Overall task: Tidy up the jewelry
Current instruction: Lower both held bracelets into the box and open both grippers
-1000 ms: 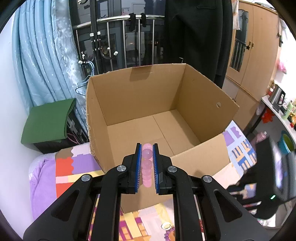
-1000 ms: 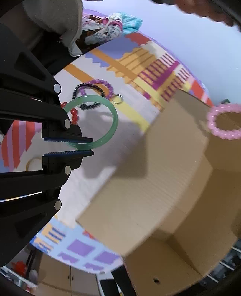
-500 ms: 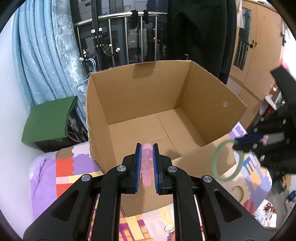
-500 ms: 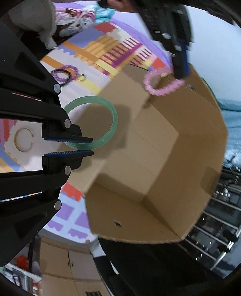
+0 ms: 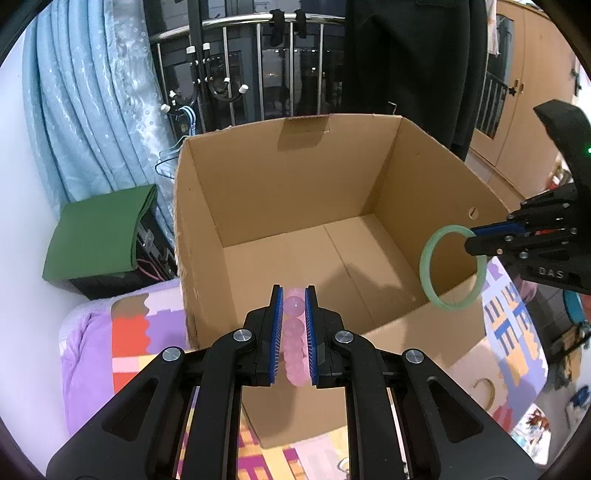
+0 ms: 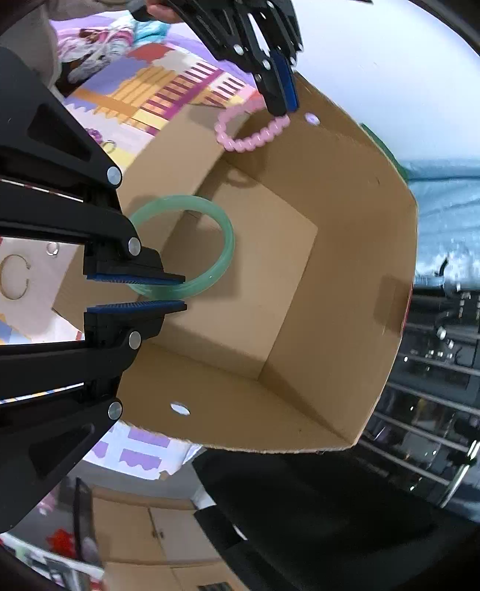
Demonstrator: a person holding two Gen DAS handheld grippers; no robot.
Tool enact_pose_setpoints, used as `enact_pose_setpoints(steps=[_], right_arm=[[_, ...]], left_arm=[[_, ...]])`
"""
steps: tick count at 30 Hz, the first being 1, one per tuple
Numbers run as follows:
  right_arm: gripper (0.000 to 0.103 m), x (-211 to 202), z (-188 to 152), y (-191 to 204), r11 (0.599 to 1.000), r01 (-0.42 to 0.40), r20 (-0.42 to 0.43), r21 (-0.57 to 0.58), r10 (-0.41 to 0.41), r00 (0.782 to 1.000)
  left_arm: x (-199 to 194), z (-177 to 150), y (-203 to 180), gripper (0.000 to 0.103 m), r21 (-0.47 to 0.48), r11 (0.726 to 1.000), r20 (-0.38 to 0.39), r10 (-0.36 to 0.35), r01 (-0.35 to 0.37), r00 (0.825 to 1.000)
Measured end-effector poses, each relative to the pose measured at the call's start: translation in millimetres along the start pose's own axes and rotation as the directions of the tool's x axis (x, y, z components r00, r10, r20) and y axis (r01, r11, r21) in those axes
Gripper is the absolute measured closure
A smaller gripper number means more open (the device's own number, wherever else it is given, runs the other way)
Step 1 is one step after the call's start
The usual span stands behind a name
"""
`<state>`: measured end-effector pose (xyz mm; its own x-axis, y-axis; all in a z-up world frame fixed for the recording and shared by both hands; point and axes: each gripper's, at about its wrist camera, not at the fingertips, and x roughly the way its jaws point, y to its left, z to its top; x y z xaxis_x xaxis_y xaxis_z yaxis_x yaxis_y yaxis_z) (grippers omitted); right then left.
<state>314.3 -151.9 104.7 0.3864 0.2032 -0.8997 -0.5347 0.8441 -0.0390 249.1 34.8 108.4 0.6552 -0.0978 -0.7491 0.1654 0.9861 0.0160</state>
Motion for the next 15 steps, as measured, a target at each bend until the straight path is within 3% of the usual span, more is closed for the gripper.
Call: enact_pose_setpoints(steps=[7, 15], right_arm=[[0.094, 8.8, 7.7, -17.3, 0.999, 0.008, -0.008, 0.043, -0.008, 1.0], [0.093, 21.9, 14.6, -17.7, 0.997, 0.078, -0.018, 0.028, -0.077, 0.997]], left_arm=[[1.7, 20.6, 4.3, 0.092, 0.0, 1.0, 0.02, 0.007, -0.007, 1.0], [36.0, 22.1, 4.3, 0.092, -0.006, 1.0, -0.042, 0.025, -0.026, 0.999]])
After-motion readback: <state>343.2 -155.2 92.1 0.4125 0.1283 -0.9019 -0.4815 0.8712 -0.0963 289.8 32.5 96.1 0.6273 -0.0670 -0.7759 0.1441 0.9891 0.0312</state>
